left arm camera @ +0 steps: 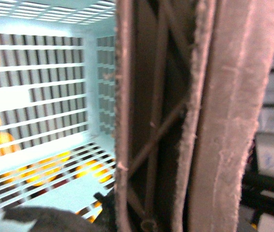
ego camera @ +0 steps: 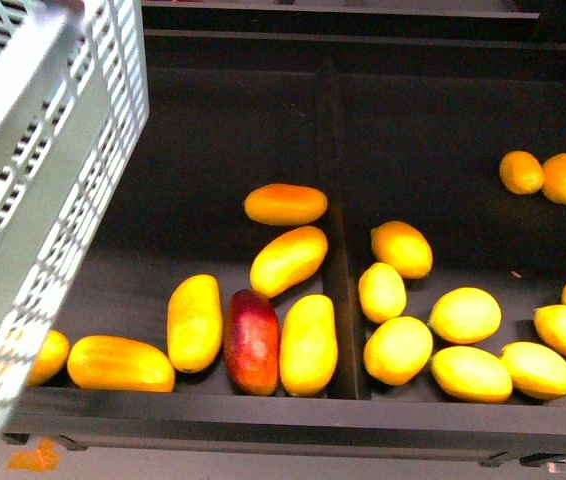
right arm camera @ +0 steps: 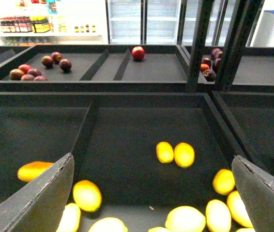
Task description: Pick lemon and mango into basket
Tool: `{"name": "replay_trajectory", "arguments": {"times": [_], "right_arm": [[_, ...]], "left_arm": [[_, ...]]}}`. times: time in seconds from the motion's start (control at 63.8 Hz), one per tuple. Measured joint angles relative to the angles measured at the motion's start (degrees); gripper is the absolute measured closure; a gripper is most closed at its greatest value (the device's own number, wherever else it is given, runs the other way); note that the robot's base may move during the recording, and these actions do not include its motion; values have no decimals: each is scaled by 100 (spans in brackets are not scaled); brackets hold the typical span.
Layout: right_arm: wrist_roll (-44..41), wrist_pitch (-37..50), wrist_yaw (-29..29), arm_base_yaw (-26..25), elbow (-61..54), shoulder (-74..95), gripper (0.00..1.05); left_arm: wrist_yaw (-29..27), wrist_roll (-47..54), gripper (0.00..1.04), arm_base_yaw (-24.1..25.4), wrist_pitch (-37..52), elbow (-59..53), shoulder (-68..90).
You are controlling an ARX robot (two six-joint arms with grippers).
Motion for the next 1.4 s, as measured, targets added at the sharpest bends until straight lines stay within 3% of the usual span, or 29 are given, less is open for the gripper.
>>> {"name": "replay_trajectory", "arguments": {"times": [0.204,0.361,0.58,0.784,1.051,1.082,1.192,1.271,1.396], "right_arm": [[0,0,15,0,0,0,9],[0,0,17,0,0,0,9],[0,0,20,0,0,0,9],[0,0,17,0,0,0,9],[0,0,20,0,0,0,9],[101,-157,-184,-48,50,101,9],[997,-2107,-1906,-960,966,1808,9],[1241,-2000,-2334,-1521,1106,2892,9],[1438,-1056,-2323,-2026,1309,4435,9]], "left_arm": [[129,435,91,-317,514,487,1106],[529,431,91,-767,828,1156,1779],[938,192,91,-1532,732,1825,2205],[953,297,91,-2116,686,2004,2337],[944,376,91,-2236,660,2035,2365],[927,393,91,-2229,660,2035,2365],[879,417,91,-2205,660,2035,2367],[929,450,91,-2221,660,2039,2369],[964,426,91,-2221,660,2039,2378]]}}
